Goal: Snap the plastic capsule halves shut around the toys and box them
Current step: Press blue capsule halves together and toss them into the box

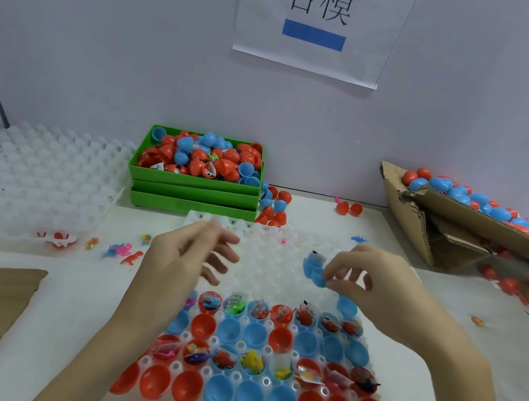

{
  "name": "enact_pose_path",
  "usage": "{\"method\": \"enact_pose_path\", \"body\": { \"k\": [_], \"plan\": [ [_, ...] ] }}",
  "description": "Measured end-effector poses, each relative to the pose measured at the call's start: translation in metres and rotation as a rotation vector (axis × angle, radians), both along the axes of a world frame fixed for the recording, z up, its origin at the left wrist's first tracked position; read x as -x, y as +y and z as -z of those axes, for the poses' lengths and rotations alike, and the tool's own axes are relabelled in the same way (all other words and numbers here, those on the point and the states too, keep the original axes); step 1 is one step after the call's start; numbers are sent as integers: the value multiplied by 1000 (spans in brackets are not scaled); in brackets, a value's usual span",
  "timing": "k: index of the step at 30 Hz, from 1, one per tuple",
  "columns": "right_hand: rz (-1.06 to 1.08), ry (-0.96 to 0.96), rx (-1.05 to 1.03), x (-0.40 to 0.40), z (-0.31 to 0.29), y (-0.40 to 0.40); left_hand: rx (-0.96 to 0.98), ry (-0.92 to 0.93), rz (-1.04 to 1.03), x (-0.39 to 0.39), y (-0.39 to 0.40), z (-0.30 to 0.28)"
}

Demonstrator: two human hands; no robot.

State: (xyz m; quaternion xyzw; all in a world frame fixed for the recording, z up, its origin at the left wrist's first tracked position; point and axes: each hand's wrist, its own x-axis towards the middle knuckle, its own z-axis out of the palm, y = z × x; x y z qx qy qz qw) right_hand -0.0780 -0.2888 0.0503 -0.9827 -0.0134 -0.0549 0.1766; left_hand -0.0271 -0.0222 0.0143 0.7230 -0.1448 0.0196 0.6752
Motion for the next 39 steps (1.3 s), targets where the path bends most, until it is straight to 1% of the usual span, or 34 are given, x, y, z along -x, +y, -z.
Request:
{"method": "enact_pose_path", "body": {
  "k": [2, 5, 7, 11, 13, 15, 17, 20, 23, 27, 29, 33, 35, 39],
  "plan": [
    [-71, -75, -99, 1, -2, 8, -69, -49, 6, 0, -1, 1],
    [-204, -119, -204, 6, -5, 25, -117, -40, 104, 3, -5, 3],
    [-277, -108, -229, 9, -7, 37, -98, -27, 158, 6, -9, 2],
    [-349, -147, -258, 11, -2, 50, -11, -87, 134, 6, -9, 1],
    [-343, -140, -354, 12, 0, 52, 26, -115, 132, 5, -7, 0],
    [-350, -121, -454, 12, 1, 54, 34, -179, 118, 6, -6, -1],
    [-344, -146, -536, 12, -1, 57, 28, -247, 107, 9, -6, -3],
    [-335, -221, -629, 11, -2, 62, 28, -306, 82, 12, -6, -3],
    [-303, -248, -687, 10, 0, 66, 5, -360, 44, 13, -6, -4],
    [-255, -269, -827, 10, 1, 71, -8, -447, 28, 11, -4, -5],
    [-247, -274, -860, 10, 1, 74, -39, -522, 15, 10, -3, -4],
    [-220, -348, -812, 10, 5, 81, -145, -680, -49, 7, -1, -2],
    [-200, -349, -826, 10, 8, 86, -185, -733, -93, 7, 0, -2],
    [-144, -267, -959, 10, 7, 90, -181, -718, -125, 10, -1, -2]
  ]
}}
